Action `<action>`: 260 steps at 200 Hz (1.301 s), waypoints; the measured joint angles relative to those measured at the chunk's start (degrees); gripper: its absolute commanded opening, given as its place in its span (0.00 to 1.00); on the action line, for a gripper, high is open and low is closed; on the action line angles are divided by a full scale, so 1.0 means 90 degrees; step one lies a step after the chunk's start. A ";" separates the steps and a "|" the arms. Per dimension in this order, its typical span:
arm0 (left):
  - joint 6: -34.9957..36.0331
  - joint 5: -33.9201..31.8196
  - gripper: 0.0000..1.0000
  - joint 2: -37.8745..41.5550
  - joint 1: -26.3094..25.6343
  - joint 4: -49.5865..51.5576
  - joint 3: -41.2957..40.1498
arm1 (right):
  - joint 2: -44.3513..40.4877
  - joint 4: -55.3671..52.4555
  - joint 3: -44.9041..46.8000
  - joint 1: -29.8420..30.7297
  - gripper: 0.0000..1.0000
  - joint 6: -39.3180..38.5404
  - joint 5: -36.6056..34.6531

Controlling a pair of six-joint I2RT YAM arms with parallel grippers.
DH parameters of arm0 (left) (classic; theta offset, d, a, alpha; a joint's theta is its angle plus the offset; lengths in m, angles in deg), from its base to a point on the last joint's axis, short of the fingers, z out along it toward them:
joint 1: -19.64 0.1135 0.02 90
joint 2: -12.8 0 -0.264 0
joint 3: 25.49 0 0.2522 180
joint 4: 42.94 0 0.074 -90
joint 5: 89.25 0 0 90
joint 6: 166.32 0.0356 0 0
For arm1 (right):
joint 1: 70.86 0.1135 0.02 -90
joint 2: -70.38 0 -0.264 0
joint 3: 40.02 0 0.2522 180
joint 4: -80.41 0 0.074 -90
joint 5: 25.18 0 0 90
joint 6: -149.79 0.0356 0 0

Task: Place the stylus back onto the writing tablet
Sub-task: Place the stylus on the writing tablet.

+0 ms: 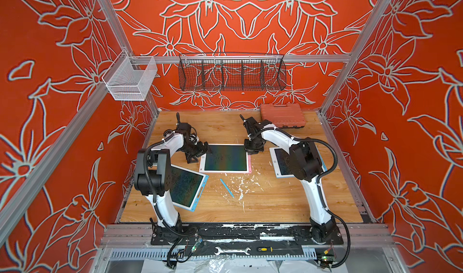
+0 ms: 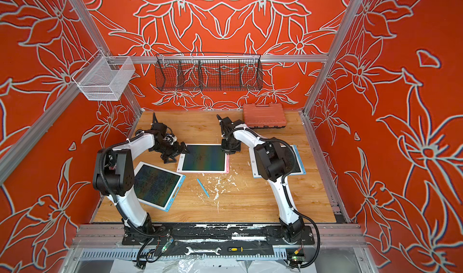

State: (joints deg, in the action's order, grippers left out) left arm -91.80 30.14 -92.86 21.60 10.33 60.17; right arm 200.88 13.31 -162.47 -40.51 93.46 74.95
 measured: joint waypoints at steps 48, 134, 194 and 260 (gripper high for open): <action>-0.0002 0.0051 0.97 -0.0058 0.0000 -0.0058 -0.0017 | 0.0032 0.0036 0.0087 0.0000 0.11 0.0029 0.0049; -0.0005 0.0126 0.97 -0.0058 0.0000 -0.0182 -0.0214 | 0.0032 0.0102 0.0141 0.0000 0.04 0.0058 0.0109; -0.0029 0.0163 0.97 -0.0058 0.0000 -0.0243 -0.0267 | 0.0022 0.0129 0.0175 0.0005 0.02 0.0114 0.0107; -0.0051 0.0194 0.97 -0.0058 0.0000 -0.0308 -0.0340 | 0.0039 0.0002 0.0090 0.0100 0.01 0.0087 -0.0197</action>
State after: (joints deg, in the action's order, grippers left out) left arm -92.26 31.89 -93.39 21.60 7.56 57.11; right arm 201.23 13.33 -161.66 -39.62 94.25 73.18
